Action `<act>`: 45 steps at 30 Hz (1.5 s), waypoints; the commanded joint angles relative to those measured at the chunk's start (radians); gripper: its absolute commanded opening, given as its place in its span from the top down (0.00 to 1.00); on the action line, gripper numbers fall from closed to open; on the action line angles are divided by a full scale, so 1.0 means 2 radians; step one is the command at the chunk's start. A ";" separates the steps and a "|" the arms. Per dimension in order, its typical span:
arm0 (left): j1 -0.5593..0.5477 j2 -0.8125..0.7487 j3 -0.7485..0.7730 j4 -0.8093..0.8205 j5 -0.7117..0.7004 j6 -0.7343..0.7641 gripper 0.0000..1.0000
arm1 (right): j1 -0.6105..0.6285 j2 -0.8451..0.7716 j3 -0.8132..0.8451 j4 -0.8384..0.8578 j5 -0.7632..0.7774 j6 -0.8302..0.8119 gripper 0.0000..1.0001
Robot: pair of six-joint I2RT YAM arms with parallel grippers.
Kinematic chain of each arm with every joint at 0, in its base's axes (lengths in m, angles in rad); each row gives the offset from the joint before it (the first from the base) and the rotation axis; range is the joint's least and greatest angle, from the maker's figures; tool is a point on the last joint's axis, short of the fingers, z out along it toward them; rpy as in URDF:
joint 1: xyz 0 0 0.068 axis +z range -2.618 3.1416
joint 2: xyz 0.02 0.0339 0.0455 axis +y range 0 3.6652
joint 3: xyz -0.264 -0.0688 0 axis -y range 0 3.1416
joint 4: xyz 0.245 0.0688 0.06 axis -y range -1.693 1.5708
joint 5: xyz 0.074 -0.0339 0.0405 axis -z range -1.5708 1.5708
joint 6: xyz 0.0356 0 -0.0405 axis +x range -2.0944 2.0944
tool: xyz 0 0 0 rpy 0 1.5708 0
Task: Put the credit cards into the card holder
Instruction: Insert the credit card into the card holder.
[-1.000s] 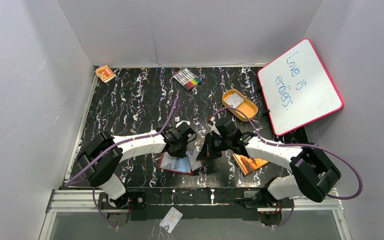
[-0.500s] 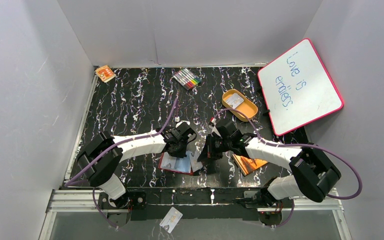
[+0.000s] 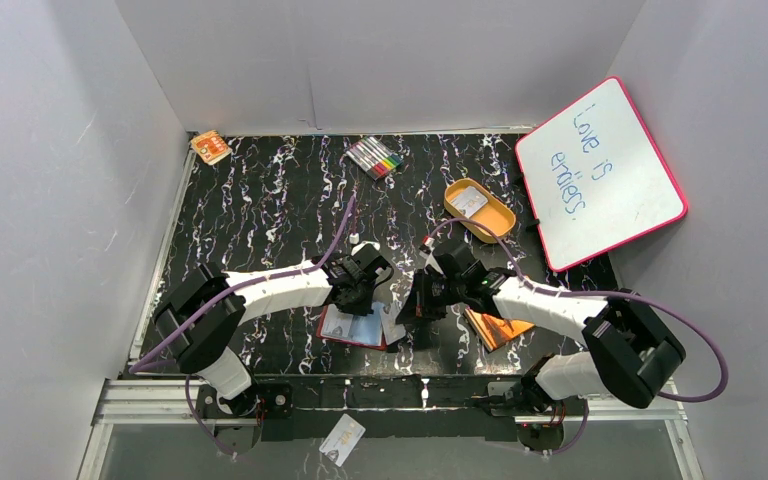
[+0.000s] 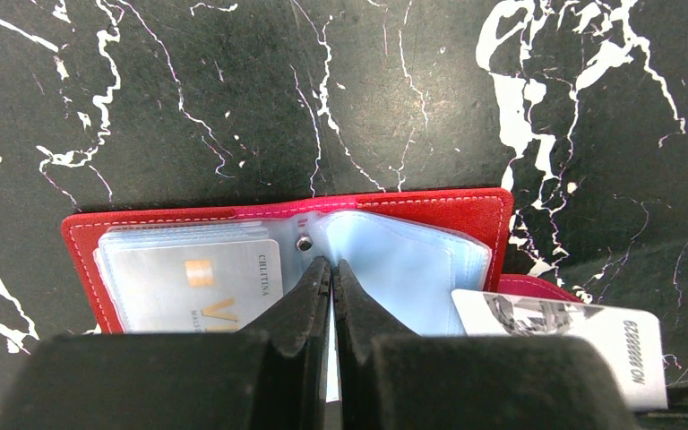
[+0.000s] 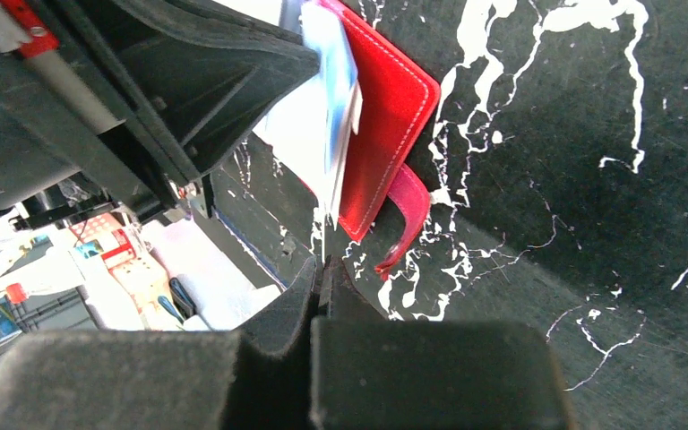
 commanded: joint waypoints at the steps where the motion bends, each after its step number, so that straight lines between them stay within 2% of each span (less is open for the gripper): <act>1: -0.002 0.040 -0.034 -0.011 -0.011 -0.001 1.00 | 0.002 -0.027 -0.003 0.015 0.008 0.002 1.00; 21: -0.002 0.038 -0.032 -0.010 -0.007 -0.003 1.00 | 0.001 0.000 -0.007 0.044 -0.019 0.004 1.00; 35: -0.002 0.016 0.002 -0.034 -0.009 -0.001 1.00 | 0.002 0.069 0.002 0.093 -0.060 0.009 1.00; 45: -0.002 -0.008 0.047 -0.065 -0.015 0.012 0.64 | 0.001 0.103 0.011 0.127 -0.081 0.012 1.00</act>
